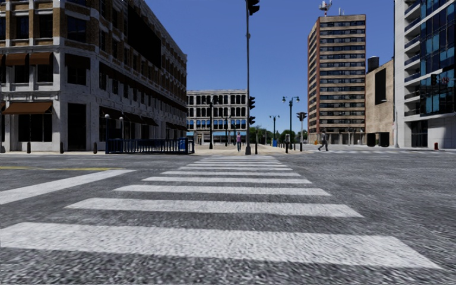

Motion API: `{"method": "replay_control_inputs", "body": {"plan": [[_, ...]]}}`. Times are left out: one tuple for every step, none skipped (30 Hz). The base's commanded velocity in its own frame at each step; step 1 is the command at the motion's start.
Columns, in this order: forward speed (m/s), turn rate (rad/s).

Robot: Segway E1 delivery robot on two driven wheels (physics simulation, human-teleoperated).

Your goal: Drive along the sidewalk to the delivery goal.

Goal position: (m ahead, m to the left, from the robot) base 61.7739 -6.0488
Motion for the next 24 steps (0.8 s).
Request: {"method": "replay_control_inputs", "body": {"plan": [[1.7,0.0],[1.7,0.0],[1.7,0.0],[1.7,0.0],[1.7,0.0],[1.7,0.0],[1.7,0.0],[1.7,0.0],[1.7,0.0],[1.7,0.0],[1.7,0.0],[1.7,0.0],[1.7,0.0],[1.7,-0.06],[1.7,-0.29],[1.7,-0.54],[1.7,-0.62],[1.7,-0.62],[1.7,-0.65],[1.7,-0.66],[1.7,-0.66],[1.7,-0.12],[1.7,-0.12],[1.7,0.0]]}}
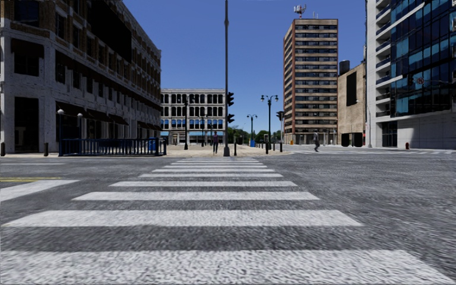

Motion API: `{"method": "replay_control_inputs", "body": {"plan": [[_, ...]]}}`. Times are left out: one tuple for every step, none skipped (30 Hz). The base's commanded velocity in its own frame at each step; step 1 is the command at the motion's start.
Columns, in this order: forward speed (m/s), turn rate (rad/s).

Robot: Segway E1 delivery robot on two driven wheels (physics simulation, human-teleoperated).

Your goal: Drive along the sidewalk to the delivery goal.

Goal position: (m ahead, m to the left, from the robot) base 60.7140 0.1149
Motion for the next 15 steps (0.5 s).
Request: {"method": "replay_control_inputs", "body": {"plan": [[1.7,0.0],[1.7,0.0],[1.7,0.0],[1.7,0.0],[1.7,0.0],[1.7,0.0],[1.7,0.0],[1.7,0.0],[1.7,0.0],[1.7,0.0],[1.7,0.0],[1.7,0.0],[1.7,0.0],[1.7,0.0],[1.7,0.0]]}}
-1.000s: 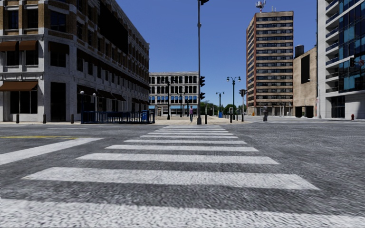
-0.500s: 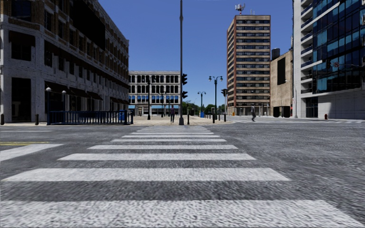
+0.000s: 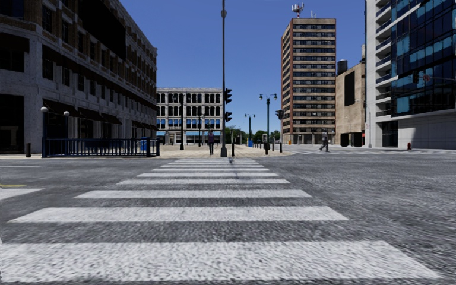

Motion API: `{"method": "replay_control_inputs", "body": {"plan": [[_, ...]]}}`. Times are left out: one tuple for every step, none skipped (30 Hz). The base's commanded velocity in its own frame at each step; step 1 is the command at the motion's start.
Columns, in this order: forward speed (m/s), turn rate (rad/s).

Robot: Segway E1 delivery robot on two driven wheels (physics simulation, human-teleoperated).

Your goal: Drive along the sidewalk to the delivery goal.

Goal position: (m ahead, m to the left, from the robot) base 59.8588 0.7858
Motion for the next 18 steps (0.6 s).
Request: {"method": "replay_control_inputs", "body": {"plan": [[1.7,0.0],[1.7,0.0],[1.7,0.0],[1.7,0.0],[1.7,0.0],[1.7,0.0],[1.7,0.0],[1.7,0.0],[1.7,0.0],[1.7,0.0],[1.7,0.0],[1.7,0.0],[1.7,0.0],[1.7,0.0],[1.71,0.0],[1.71,0.0],[1.71,0.0],[1.71,0.0]]}}
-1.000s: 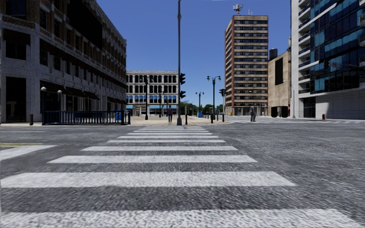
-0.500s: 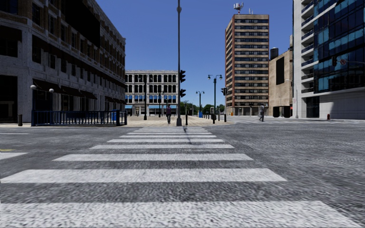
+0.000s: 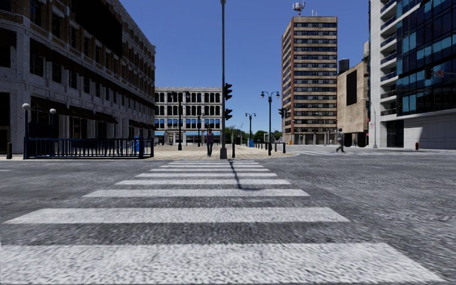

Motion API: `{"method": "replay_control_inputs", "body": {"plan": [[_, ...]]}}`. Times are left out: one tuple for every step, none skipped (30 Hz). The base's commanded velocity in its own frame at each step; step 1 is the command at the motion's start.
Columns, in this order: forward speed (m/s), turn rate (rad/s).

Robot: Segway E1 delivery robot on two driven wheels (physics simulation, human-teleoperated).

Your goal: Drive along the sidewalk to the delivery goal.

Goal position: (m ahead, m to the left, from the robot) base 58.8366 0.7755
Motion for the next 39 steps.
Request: {"method": "replay_control_inputs", "body": {"plan": [[1.71,0.0],[1.71,0.0],[1.71,0.0],[1.71,0.0],[1.71,0.0],[1.71,0.0],[1.71,0.0],[1.71,0.0],[1.71,0.0],[1.71,0.0],[1.71,0.0],[1.71,0.0],[1.71,0.0],[1.71,0.0],[1.71,0.0],[1.71,0.0],[1.71,0.0],[1.71,0.0],[1.71,0.0],[1.71,0.0],[1.71,0.0],[1.71,0.0],[1.71,0.0],[1.71,0.0],[1.71,0.0],[1.71,0.0],[1.71,0.0],[1.71,0.0],[1.71,0.0],[1.71,0.0],[1.71,0.0],[1.71,0.0],[1.71,0.0],[1.71,0.0],[1.71,0.0],[1.71,0.0],[1.71,0.0],[1.71,0.0],[1.71,0.0]]}}
